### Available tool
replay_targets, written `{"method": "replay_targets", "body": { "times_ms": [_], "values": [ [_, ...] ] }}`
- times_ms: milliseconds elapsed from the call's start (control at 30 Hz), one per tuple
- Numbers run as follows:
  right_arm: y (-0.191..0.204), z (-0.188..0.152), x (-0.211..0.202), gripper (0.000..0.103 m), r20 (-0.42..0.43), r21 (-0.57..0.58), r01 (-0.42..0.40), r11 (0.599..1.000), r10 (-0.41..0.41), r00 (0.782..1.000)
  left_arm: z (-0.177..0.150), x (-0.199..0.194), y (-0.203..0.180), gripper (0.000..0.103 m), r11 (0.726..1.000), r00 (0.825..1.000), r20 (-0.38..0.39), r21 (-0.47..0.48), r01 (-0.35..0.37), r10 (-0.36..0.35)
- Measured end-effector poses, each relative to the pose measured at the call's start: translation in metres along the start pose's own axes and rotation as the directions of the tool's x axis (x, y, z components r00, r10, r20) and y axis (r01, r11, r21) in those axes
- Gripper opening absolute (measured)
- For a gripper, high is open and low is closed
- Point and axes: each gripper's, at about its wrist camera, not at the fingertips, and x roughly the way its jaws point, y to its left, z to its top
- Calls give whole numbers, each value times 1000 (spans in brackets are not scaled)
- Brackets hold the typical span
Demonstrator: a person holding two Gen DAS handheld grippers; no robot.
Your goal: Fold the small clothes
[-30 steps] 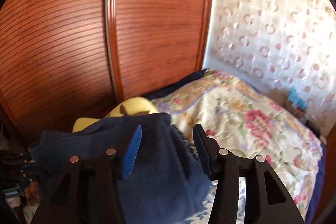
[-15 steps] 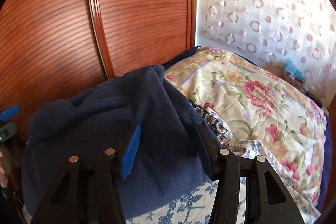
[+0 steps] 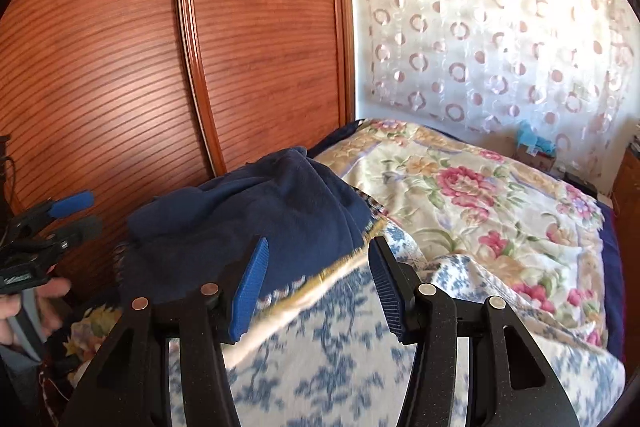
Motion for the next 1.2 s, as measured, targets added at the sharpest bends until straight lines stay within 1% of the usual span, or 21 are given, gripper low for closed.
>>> {"method": "replay_targets", "body": {
  "times_ms": [100,200,300,500,633,800,933,1100,1200],
  "values": [
    [6,-16,-32,60,25,13,40,999,-40,999,0,-12,-21,80,999,999,20,30,26,-26],
    [11,-35,-69,65,60,32,86,996,-88,994,-3,-21,-42,80,997,998,21,56,59,-60],
    [13,-55,-106,71,91,74,123,990,-129,987,-8,-30,-64,80,992,995,24,85,96,-98],
    [24,-90,-166,78,113,135,214,967,-230,967,-16,-46,-105,80,979,986,12,121,166,-169],
    [36,-106,-202,82,126,171,273,947,-296,947,-21,-60,-132,80,972,985,12,167,167,-172],
    [55,-113,-235,82,146,213,316,925,-350,926,-22,-82,-152,80,965,980,23,178,191,-198],
    [66,-123,-254,82,160,237,350,906,-392,906,-19,-96,-164,80,965,980,53,189,179,-193],
    [75,-130,-265,82,162,262,394,881,-442,882,-18,-104,-174,80,958,976,51,206,198,-213],
    [79,-133,-260,82,153,278,400,873,-451,879,-19,-104,-176,80,959,976,52,208,195,-210]
  ]
}}
